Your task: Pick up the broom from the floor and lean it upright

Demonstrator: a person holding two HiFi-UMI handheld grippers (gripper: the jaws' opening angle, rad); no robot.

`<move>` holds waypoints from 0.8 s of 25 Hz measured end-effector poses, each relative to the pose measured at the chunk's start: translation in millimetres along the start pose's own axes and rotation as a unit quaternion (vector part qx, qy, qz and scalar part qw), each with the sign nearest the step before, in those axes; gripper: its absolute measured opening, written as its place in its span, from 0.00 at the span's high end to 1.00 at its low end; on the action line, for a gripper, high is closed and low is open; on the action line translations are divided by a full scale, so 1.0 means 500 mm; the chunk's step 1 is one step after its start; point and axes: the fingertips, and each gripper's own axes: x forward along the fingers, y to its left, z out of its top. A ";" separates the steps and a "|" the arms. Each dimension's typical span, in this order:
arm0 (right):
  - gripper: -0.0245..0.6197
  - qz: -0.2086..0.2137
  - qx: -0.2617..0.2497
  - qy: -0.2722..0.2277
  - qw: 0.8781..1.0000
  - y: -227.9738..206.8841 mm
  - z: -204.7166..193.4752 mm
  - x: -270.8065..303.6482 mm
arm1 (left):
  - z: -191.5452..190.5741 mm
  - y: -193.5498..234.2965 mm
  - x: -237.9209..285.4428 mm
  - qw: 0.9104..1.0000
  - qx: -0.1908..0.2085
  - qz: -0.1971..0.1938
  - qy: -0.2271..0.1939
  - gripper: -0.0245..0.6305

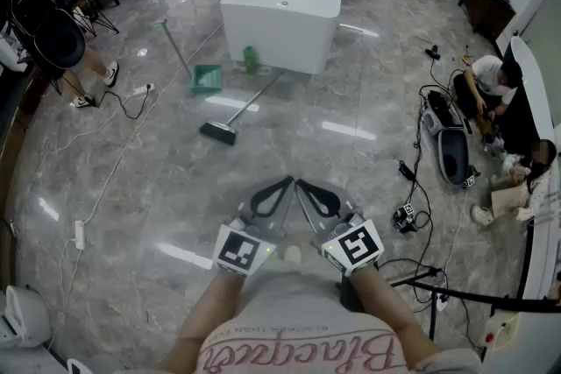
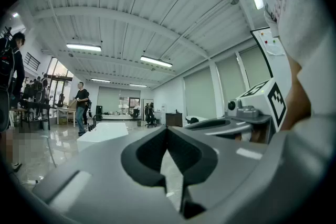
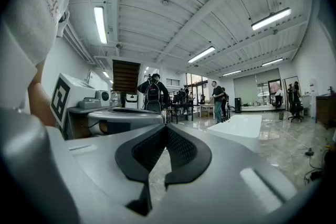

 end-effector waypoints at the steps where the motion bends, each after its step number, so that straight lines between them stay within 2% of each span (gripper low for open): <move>1: 0.96 0.001 0.000 0.000 1.000 0.000 0.000 0.000 | 0.000 0.000 -0.001 1.000 0.000 0.000 0.001 0.96; 11: 0.96 0.008 -0.004 0.004 1.000 -0.008 -0.004 -0.002 | 0.003 0.000 0.010 1.000 0.004 0.003 0.000 0.96; 20: 0.96 0.017 -0.005 0.001 1.000 -0.028 -0.023 -0.018 | -0.011 0.010 0.027 0.999 -0.009 0.033 -0.001 0.96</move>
